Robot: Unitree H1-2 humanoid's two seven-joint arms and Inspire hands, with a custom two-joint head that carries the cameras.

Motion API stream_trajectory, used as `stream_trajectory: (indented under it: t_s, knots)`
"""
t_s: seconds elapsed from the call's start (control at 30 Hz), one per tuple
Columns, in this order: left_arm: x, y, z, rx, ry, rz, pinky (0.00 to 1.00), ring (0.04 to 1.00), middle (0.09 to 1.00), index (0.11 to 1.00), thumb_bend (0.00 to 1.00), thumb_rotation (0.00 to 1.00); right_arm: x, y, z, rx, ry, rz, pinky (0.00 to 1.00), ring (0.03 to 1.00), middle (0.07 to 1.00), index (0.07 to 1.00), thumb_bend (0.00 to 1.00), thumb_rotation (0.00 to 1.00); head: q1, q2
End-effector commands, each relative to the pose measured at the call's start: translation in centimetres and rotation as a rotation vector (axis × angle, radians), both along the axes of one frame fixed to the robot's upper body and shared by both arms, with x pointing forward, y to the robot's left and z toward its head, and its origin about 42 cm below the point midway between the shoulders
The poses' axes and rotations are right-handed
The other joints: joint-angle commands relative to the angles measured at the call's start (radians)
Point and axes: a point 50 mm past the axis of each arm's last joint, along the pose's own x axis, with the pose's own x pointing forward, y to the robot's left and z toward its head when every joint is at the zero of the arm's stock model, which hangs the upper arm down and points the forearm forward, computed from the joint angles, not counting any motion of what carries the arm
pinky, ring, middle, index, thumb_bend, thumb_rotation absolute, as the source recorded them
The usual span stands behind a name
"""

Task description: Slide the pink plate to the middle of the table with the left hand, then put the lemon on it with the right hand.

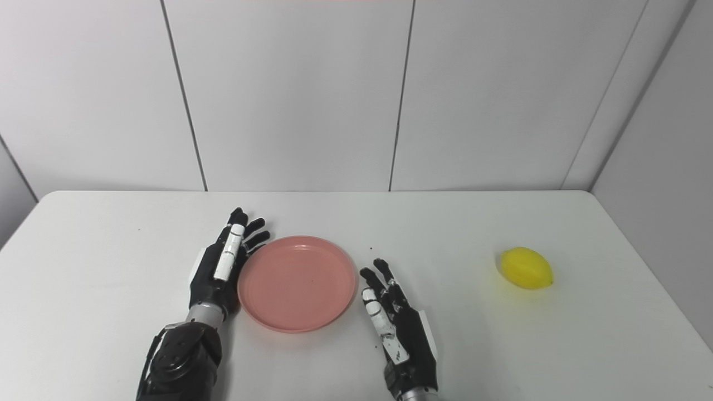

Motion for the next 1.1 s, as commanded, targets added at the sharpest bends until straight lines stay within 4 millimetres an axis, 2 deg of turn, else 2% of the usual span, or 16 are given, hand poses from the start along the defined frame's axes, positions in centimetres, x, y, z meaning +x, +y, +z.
stream_trajectory:
  t_s: [0.0, 0.2, 0.3, 0.47, 0.7, 0.8, 0.9, 1.07]
  knots:
    - [-0.7, 0.8, -2.4, 0.005, 0.126, 0.006, 0.82, 0.817, 0.847, 0.977, 0.67, 0.73, -0.3, 0.5, -0.8, 0.006, 0.032, 0.005, 1.0, 0.955, 0.877, 0.92, 0.72, 0.58, 0.001, -0.001]
    - [-0.7, 1.0, -2.4, 0.009, 0.123, 0.003, 0.82, 0.827, 0.851, 0.965, 0.64, 0.74, -0.4, 0.4, -0.8, -0.005, 0.029, -0.008, 1.0, 0.95, 0.883, 0.923, 0.72, 0.59, -0.013, -0.001]
    - [-0.7, 0.9, -2.4, 0.002, 0.127, -0.002, 0.83, 0.836, 0.861, 0.969, 0.64, 0.74, -0.6, 0.3, -0.8, -0.087, -0.062, -0.098, 0.97, 0.931, 0.899, 0.903, 0.66, 0.55, -0.017, 0.0]
    - [-0.6, 0.9, -2.7, -0.008, 0.129, -0.001, 0.82, 0.831, 0.859, 0.972, 0.64, 0.74, -0.8, 0.1, -1.0, -0.159, -0.097, -0.213, 0.97, 0.953, 0.946, 0.889, 0.66, 0.58, -0.027, 0.0]
    - [-0.6, 0.5, -2.9, -0.028, 0.135, -0.003, 0.83, 0.824, 0.856, 0.963, 0.65, 0.72, -1.2, -0.6, -1.1, -0.15, -0.106, -0.283, 0.96, 0.932, 0.937, 0.882, 0.66, 0.6, -0.046, -0.006]
    - [-0.6, 0.2, -3.0, -0.037, 0.135, -0.005, 0.83, 0.828, 0.861, 0.966, 0.66, 0.72, -1.4, -0.9, -1.1, -0.143, -0.109, -0.298, 0.97, 0.921, 0.923, 0.878, 0.68, 0.63, -0.045, -0.009]
    - [-0.6, 0.0, -3.0, -0.029, 0.138, 0.001, 0.83, 0.825, 0.855, 0.978, 0.66, 0.72, -1.6, -1.3, -0.6, -0.143, -0.116, -0.323, 0.95, 0.898, 0.889, 0.865, 0.72, 0.69, -0.049, -0.011]
    - [-0.5, 0.2, -3.0, -0.043, 0.142, 0.0, 0.8, 0.819, 0.858, 0.969, 0.66, 0.72, -1.5, -2.1, 0.5, -0.248, -0.12, -0.365, 0.86, 0.857, 0.849, 0.852, 0.77, 0.81, -0.067, -0.016]
